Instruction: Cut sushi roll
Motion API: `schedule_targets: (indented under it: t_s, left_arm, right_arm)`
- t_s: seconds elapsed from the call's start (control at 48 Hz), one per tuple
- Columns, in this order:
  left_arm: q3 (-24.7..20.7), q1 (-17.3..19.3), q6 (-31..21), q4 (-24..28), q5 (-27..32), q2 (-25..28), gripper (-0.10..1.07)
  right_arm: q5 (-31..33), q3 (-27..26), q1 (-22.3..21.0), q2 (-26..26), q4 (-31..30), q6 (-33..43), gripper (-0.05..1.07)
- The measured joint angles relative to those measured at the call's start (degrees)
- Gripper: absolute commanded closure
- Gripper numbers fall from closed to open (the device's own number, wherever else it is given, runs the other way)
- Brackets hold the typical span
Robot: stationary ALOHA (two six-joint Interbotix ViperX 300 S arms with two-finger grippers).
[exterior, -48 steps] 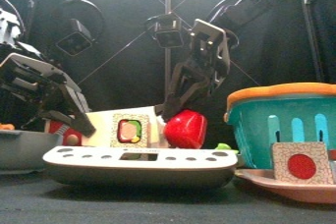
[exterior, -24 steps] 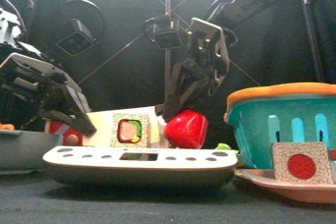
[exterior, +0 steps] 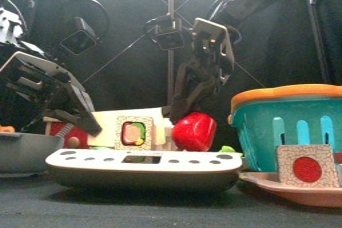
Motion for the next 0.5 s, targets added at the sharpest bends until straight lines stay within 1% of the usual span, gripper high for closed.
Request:
schedule_targets:
  t_s: [0.5]
  left_arm:
    - [-1.05, 0.00, 0.09, 0.00, 0.09, -0.09, 0.62]
  right_arm:
    - [2.29, 0.26, 0.62, -1.93, -0.70, 0.00, 0.60]
